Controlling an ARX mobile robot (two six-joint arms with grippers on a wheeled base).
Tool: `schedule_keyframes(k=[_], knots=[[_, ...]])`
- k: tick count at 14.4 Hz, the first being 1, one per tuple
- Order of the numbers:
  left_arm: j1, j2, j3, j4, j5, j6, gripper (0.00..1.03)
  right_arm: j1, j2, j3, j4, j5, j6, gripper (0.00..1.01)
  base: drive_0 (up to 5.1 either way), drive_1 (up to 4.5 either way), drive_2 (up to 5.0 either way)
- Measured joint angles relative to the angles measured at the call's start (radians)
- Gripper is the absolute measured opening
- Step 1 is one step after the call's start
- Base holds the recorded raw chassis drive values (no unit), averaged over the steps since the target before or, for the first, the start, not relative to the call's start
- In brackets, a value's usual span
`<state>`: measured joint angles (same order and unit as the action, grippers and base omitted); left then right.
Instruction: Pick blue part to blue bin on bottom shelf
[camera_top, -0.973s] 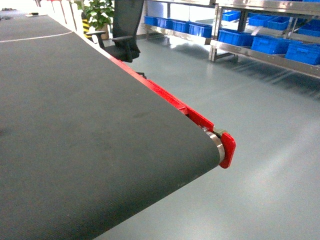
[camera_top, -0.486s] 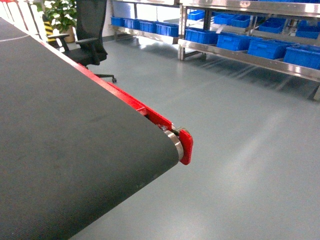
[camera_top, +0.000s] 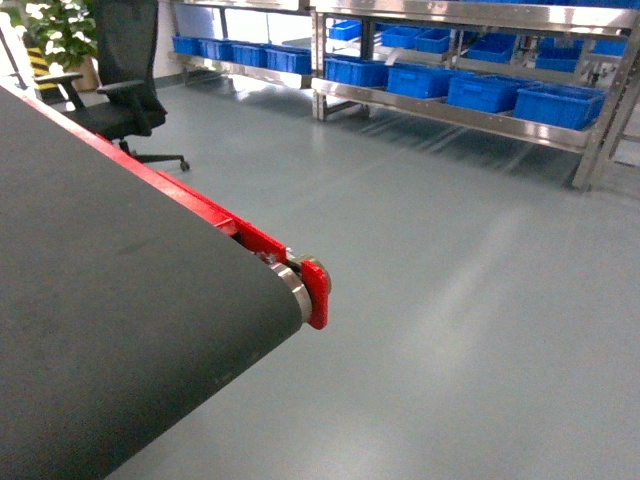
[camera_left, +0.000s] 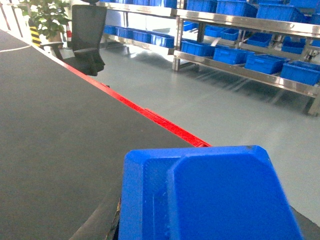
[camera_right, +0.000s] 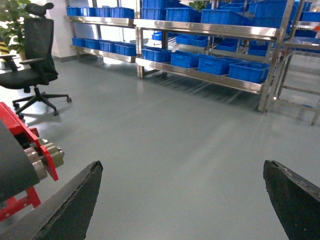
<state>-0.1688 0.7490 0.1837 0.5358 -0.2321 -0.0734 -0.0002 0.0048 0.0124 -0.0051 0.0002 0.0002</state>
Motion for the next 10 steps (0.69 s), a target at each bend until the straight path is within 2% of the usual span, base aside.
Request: schedule_keyframes(k=[10], knots=[[-0.001, 0.000, 0.000, 0.000, 0.000, 0.000, 0.44, 0.000, 0.000, 0.000, 0.000, 0.000, 0.000, 0.98, -1.7, -1.66, -1.7]])
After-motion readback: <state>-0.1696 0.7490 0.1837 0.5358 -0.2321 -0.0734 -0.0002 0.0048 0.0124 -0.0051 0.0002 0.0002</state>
